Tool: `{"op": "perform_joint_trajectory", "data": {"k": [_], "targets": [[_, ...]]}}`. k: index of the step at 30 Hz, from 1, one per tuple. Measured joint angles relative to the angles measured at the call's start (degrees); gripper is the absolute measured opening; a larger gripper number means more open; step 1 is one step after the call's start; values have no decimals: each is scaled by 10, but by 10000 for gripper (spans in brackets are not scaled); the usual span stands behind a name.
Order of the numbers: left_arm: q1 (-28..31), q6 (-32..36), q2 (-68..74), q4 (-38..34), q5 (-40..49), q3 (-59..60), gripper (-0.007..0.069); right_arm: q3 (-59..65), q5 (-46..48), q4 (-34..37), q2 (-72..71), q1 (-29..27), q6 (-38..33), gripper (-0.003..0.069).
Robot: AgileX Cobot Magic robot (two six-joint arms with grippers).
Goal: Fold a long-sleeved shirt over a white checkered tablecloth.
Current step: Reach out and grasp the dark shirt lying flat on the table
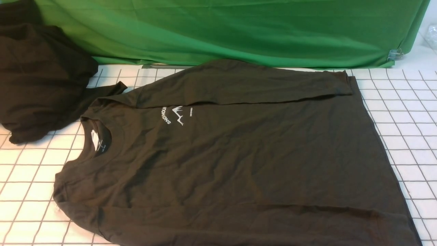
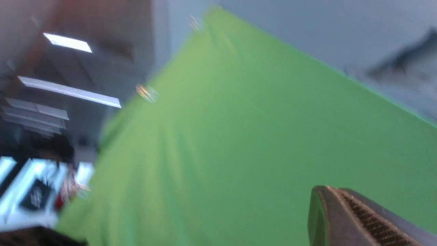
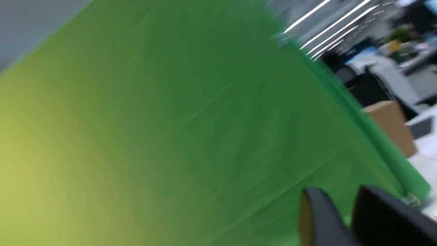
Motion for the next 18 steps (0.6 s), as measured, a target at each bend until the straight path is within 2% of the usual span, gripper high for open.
{"op": "perform_joint_trajectory", "data": {"k": [2, 3, 4, 5, 6, 7, 8, 10, 12, 13, 18], "targets": [[0, 2, 54, 12, 115, -79, 6, -93, 88, -35, 42, 25, -20, 36], [0, 2, 68, 12, 141, -87, 6, -102, 101, -35, 47, 28, -24, 29], [0, 3, 112, 16, 218, -141, 6, -168, 185, -51, 92, 51, -64, 17], [0, 8, 166, 18, 310, -183, 6, -232, 251, -58, 143, 76, -111, 12], [0, 13, 182, 18, 336, -195, 6, -241, 262, -58, 150, 80, -118, 10], [0, 32, 237, 19, 428, -240, 6, -300, 357, -64, 211, 109, -162, 10], [0, 39, 252, 19, 454, -250, 6, -317, 381, -64, 226, 116, -173, 10], [0, 73, 335, 19, 578, -287, 6, -400, 512, -65, 310, 153, -220, 8], [0, 97, 383, 18, 659, -303, 6, -438, 585, -65, 360, 172, -241, 6], [0, 118, 438, 12, 715, -308, 6, -473, 658, -65, 419, 192, -271, 3], [0, 163, 520, 6, 773, -310, 4, -501, 743, -65, 534, 202, -326, 0]]}}
